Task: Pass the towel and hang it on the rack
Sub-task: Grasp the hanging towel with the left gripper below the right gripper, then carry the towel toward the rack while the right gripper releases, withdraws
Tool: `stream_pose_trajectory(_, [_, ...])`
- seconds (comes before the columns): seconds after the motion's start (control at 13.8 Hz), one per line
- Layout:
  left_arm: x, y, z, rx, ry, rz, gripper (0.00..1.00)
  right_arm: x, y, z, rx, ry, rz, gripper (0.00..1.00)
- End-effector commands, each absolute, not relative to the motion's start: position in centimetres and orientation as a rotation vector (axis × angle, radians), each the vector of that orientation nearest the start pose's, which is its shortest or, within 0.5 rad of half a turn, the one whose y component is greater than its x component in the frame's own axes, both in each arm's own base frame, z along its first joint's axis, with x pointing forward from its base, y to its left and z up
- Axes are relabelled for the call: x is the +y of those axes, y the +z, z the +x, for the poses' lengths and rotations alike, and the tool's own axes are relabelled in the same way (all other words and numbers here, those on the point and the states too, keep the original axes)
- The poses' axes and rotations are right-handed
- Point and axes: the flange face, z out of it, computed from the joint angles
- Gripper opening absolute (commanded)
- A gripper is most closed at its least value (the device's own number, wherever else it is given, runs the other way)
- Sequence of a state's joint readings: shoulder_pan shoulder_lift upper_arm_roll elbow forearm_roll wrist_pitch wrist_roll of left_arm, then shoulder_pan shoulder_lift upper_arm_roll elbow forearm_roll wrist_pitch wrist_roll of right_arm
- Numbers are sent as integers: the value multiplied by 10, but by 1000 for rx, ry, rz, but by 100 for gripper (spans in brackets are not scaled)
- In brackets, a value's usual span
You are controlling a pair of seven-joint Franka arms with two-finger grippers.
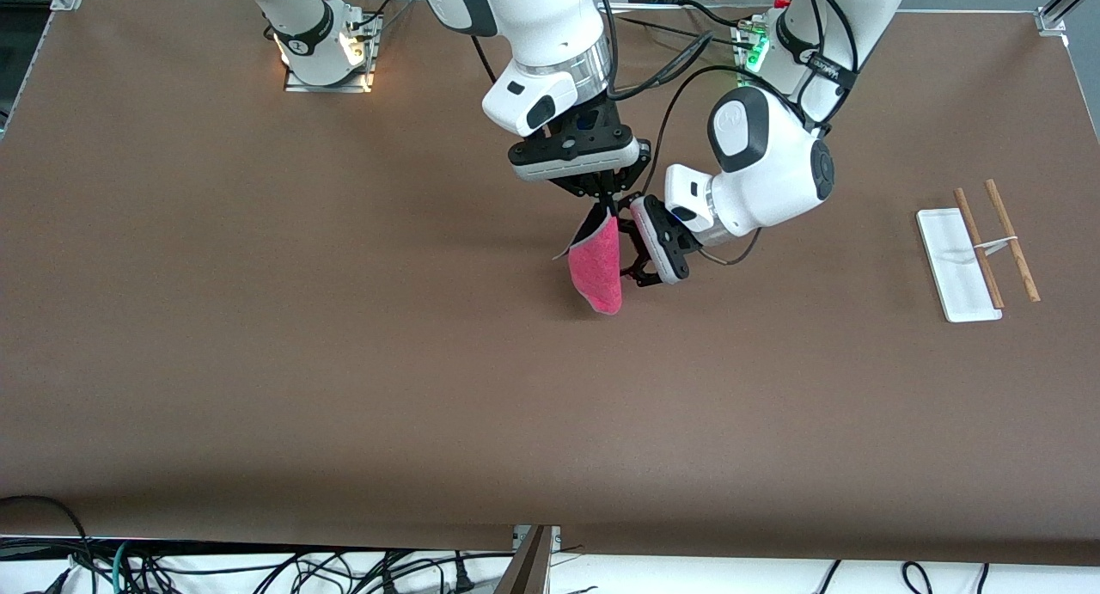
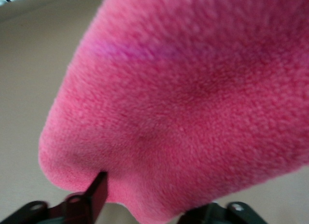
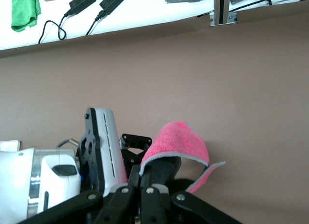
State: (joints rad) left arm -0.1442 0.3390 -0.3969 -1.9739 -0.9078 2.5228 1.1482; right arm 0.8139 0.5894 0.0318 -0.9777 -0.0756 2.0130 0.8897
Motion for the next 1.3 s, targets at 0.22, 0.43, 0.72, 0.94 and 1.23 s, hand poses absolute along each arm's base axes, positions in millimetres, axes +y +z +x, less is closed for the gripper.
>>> stream_pose_trajectory(0.22, [-301, 333, 560, -1161, 527, 2196, 0, 551, 585, 507, 46, -478, -2800, 0])
stream_pose_trajectory(0.43, [-298, 335, 561, -1161, 533, 2199, 0, 551, 585, 507, 46, -480, -2799, 0])
stream_pose_trajectory(0.72, [-286, 337, 568, -1240, 537, 2219, 0, 551, 585, 507, 48, -480, -2797, 0])
stream_pose_trajectory(0.94, [-263, 350, 578, -1204, 568, 2246, 0, 552, 585, 506, 47, -478, -2798, 10])
stream_pose_trajectory(1.23, [-215, 372, 584, -1156, 522, 2245, 0, 551, 585, 507, 49, -479, -2799, 46])
